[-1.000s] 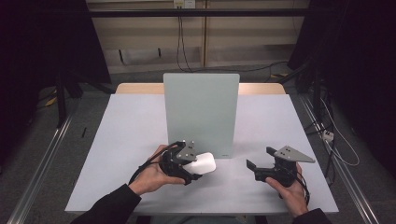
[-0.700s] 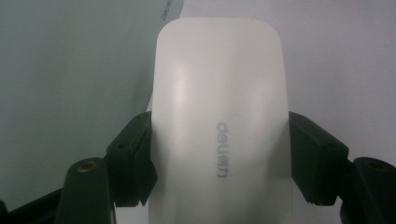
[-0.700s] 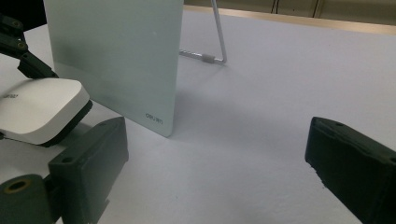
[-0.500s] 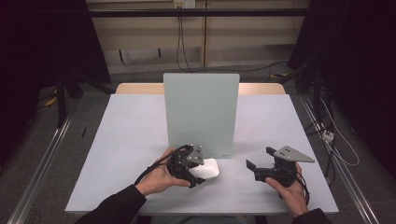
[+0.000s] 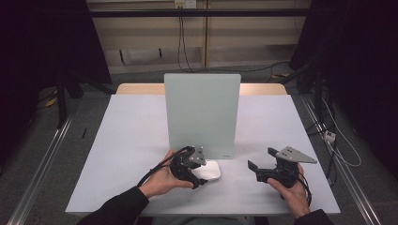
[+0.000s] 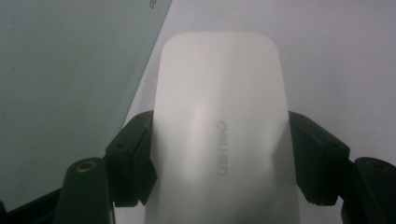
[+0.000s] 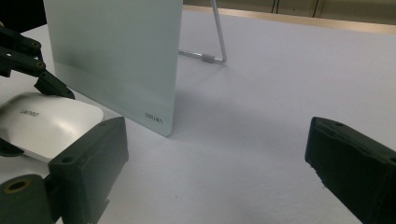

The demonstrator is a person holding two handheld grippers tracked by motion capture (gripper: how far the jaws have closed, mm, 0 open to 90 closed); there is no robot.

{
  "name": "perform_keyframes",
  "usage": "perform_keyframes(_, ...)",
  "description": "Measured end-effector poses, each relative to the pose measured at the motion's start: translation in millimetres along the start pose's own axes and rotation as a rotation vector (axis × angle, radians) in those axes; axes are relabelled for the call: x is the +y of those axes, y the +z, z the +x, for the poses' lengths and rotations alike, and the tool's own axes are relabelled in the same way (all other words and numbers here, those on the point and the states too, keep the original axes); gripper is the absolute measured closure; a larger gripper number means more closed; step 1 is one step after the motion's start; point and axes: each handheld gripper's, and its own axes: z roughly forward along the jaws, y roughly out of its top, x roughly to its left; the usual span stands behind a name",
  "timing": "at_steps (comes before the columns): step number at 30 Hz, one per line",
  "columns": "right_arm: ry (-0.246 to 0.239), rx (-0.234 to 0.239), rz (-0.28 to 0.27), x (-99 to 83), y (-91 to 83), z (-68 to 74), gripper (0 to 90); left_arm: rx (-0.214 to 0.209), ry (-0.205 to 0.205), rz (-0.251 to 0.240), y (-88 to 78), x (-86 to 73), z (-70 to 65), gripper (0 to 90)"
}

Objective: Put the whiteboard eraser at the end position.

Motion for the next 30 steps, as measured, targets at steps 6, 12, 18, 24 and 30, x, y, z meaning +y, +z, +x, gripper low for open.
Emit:
perform_keyframes(6,0.001,0.004,0.001,0.0,0.9,0.0,5.9,-0.015,-0.011,-0.046,1.8,-3.7,-0.7,30.1)
perform_keyframes(12,0.0,0.005,-0.002,-0.3,0.3,0.0,5.9,-0.001,-0.023,-0.064,1.1,-3.0,-2.4,20.4)
perform_keyframes(18,-0.002,0.006,0.001,0.1,1.6,-0.3,5.8,0.006,-0.065,-0.134,-8.1,-3.0,-1.3,7.1)
perform_keyframes(24,-0.002,0.001,0.002,0.6,2.1,1.2,5.8,0.037,-0.154,-0.26,-26.9,-8.9,5.8,6.7)
perform_keyframes(30,-0.001,-0.001,0.004,0.5,2.2,1.1,5.8,0.172,-0.256,-0.333,-37.2,-16.5,9.4,6.4)
